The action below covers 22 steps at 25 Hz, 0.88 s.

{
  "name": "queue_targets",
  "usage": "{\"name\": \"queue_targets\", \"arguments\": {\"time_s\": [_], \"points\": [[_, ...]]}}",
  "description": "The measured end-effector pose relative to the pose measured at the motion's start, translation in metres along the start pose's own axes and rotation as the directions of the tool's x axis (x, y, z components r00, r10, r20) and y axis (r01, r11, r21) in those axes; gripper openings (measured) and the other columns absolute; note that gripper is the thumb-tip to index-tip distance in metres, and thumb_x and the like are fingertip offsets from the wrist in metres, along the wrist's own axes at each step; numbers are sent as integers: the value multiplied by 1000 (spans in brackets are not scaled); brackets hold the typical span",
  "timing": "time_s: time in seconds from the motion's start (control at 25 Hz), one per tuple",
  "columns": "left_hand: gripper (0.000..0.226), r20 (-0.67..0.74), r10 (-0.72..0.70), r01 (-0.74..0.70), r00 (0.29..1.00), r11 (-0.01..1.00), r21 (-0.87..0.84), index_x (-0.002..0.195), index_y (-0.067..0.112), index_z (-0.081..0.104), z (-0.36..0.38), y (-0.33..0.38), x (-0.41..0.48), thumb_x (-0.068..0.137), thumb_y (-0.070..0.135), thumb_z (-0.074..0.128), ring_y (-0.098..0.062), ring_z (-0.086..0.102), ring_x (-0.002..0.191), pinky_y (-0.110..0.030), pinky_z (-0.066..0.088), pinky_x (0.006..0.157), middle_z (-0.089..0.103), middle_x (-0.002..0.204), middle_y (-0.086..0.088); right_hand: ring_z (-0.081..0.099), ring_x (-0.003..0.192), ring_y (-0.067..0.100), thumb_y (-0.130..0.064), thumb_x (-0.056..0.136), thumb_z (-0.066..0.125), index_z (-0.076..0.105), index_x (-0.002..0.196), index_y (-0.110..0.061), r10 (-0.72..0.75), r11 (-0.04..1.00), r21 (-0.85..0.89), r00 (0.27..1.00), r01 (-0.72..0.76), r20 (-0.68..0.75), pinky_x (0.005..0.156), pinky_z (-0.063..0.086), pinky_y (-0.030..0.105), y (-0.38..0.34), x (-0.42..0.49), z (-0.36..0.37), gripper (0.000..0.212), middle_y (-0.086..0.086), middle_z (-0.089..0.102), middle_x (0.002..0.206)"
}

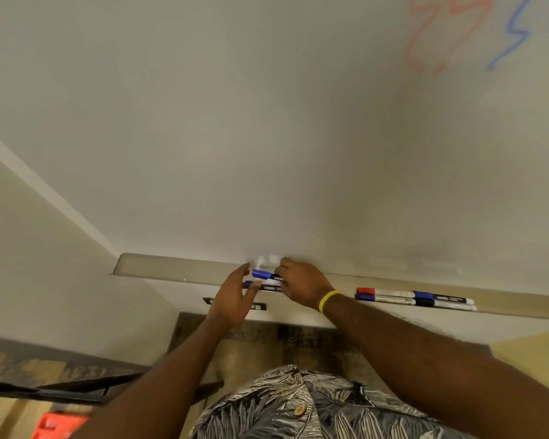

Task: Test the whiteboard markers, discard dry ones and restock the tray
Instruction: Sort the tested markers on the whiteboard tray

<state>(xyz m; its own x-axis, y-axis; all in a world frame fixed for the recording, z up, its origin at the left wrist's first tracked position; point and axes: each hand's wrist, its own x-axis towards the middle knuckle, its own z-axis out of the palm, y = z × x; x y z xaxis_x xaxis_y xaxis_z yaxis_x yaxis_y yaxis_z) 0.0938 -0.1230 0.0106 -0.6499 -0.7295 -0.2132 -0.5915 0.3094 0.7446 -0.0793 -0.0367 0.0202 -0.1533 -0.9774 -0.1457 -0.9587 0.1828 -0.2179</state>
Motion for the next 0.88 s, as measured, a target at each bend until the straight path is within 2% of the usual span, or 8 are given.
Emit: {"name": "queue_targets", "arguments": {"time_s": [0.08,0.12,0.2,0.32,0.48,0.68,0.76,0.88], "points": [[27,3,-80,77,997,949,-306,123,14,58,11,18,4,101,28,50,-16,66,95,-21,53,81,68,113,-3,59,82,26,-18,94,54,63,116,-9,29,996,86,999,-27,-15,69,44,33,0,-18,-4,25,9,56,111],[17,13,-98,96,995,921,-377,109,15,62,17,26,5,101,23,51,-20,68,88,-22,55,74,71,98,-5,56,80,24,-17,93,54,61,115,-10,58,990,132,998,-55,-23,68,43,32,3,-30,-6,24,9,56,111],[14,68,-110,129,992,891,-435,94,17,65,30,35,5,100,19,52,-25,68,79,-26,58,69,71,80,-7,52,81,20,-15,91,53,57,116,-11,119,965,237,993,-114,-6,71,43,29,10,-51,-5,26,9,56,111],[15,203,-71,150,977,900,-409,98,12,67,58,46,-4,99,18,53,-22,70,78,-24,59,69,72,81,-7,57,94,22,-15,93,50,52,126,-14,215,907,354,974,-227,75,87,48,31,21,-86,1,34,8,58,116],[17,297,-53,176,953,897,-406,100,11,68,90,62,-16,99,19,53,-22,71,81,-27,59,73,73,86,-8,60,105,24,-33,101,45,53,130,-15,286,877,375,953,-301,97,93,46,34,34,-125,12,35,7,61,122],[16,359,-39,168,933,927,-337,93,22,72,118,75,-24,97,20,57,-18,73,80,-33,59,82,76,85,-4,62,99,28,-39,103,38,56,124,-16,349,891,271,932,-363,101,87,49,38,46,-157,20,36,8,65,115],[16,345,-61,180,937,928,-326,96,18,73,126,80,-23,97,20,58,-19,72,81,-34,59,83,75,84,-4,63,93,27,-42,103,37,57,118,-16,397,872,278,915,-402,77,81,48,35,55,-170,20,36,8,67,109],[17,266,-154,243,952,906,-347,100,8,72,124,77,-16,97,17,57,-25,71,82,-30,59,78,73,81,-9,62,86,25,-45,103,36,56,109,-17,530,789,343,847,-509,37,70,43,33,77,-188,20,35,7,68,98]]}}
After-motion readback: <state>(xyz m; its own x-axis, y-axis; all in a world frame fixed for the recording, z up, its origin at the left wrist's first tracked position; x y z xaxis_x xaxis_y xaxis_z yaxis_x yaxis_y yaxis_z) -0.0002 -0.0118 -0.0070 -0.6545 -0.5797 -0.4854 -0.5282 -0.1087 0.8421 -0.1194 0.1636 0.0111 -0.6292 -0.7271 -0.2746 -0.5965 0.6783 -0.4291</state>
